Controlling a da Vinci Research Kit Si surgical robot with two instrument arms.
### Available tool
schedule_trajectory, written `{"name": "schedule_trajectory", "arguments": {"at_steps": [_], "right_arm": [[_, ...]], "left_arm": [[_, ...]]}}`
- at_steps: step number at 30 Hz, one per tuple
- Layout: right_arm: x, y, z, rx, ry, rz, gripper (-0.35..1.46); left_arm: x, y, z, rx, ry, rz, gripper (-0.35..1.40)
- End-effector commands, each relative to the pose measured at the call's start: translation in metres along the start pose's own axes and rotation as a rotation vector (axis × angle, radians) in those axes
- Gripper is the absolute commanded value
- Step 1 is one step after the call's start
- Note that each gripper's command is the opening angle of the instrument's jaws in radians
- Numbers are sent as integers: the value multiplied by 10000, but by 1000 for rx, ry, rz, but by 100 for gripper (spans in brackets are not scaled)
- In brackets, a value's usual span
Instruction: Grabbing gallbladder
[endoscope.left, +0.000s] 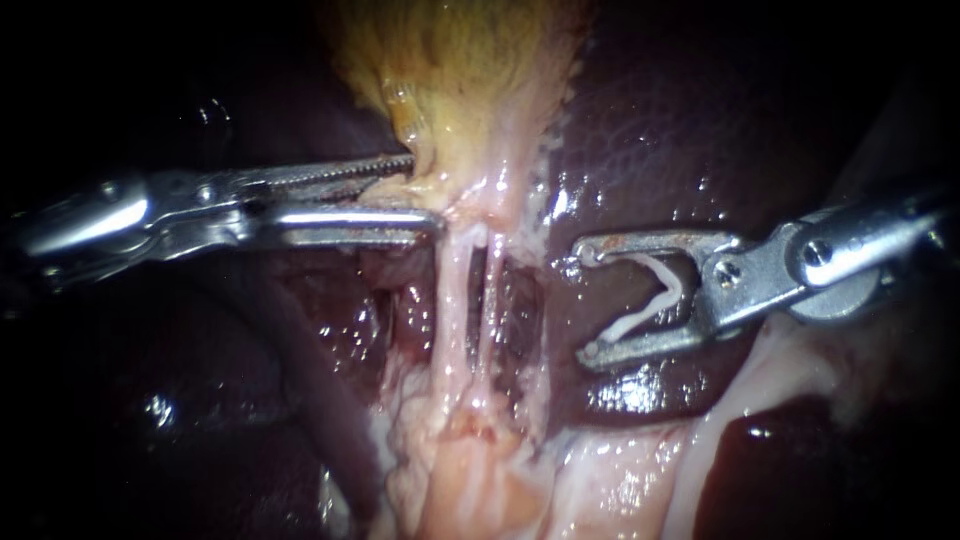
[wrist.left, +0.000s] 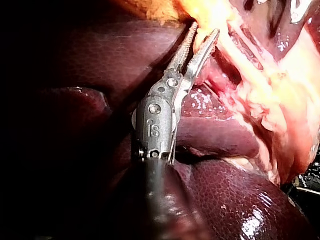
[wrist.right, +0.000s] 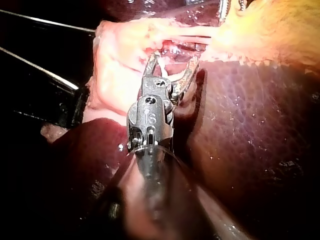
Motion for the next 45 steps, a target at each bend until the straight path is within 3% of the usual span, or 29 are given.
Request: {"name": "schedule_trajectory", "arguments": {"at_steps": [1,6,11,16,22,28,32,36,45], "right_arm": [[0,0,0,0,0,0,50],[0,0,-1,0,0,0,50],[0,0,-1,0,0,0,50],[0,0,-2,1,0,0,50],[-1,0,-2,1,0,0,50],[-1,0,-2,1,0,0,50],[-1,0,-2,1,0,0,50],[-1,0,-2,1,0,0,50],[-1,0,-2,0,0,0,50]], "left_arm": [[2,0,-4,-3,-6,-3,7],[1,0,-13,-6,-13,-2,-3],[3,5,-22,-8,-34,-7,-35],[5,11,-26,-6,-57,-35,-35],[15,21,-35,-3,-58,-58,-35],[46,27,-59,-14,-64,-74,-35],[71,28,-78,-16,-44,-90,-35],[84,30,-91,-15,-32,-99,-35],[83,33,-94,-11,-32,-99,-35]]}}
